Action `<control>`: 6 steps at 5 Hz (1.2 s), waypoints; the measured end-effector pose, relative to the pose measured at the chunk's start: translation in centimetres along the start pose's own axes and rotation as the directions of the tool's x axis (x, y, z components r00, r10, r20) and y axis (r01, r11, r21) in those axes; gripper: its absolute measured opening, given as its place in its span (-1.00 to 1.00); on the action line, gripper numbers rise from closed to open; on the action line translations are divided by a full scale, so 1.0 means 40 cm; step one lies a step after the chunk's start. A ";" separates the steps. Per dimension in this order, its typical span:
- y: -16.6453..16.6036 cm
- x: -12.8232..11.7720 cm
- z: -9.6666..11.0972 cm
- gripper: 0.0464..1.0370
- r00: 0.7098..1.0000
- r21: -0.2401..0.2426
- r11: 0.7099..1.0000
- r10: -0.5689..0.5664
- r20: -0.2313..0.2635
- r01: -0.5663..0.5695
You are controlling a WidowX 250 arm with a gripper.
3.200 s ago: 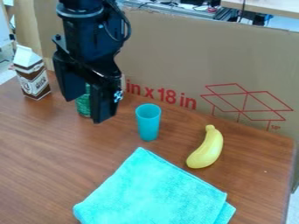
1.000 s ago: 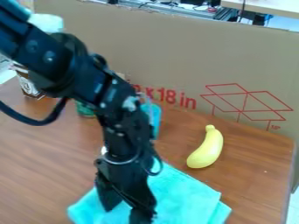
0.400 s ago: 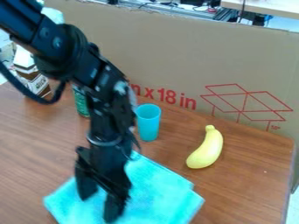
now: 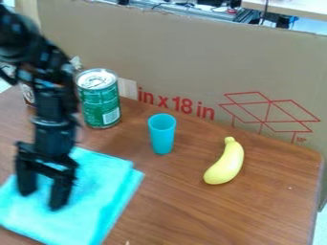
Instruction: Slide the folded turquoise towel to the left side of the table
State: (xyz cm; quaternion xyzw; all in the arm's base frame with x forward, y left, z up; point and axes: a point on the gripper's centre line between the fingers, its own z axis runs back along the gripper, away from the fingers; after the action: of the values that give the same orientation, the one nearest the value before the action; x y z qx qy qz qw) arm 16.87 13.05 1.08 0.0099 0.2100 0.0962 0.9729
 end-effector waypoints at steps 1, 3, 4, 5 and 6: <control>0.077 -0.014 -0.012 0.95 0.997 -0.027 0.999 0.026 -0.072 -0.028; 0.129 -0.004 0.032 0.94 0.998 0.027 1.000 0.015 0.053 -0.017; 0.109 -0.001 0.134 0.94 0.988 0.107 0.994 -0.023 0.155 0.006; 0.083 -0.028 0.244 0.94 0.970 0.163 0.987 -0.043 0.238 0.004; 0.058 -0.067 0.300 0.94 0.960 0.164 0.986 -0.062 0.272 0.018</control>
State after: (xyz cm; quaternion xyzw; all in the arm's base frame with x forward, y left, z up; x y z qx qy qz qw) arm 19.00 15.05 13.26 0.0971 0.0796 0.0569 0.9905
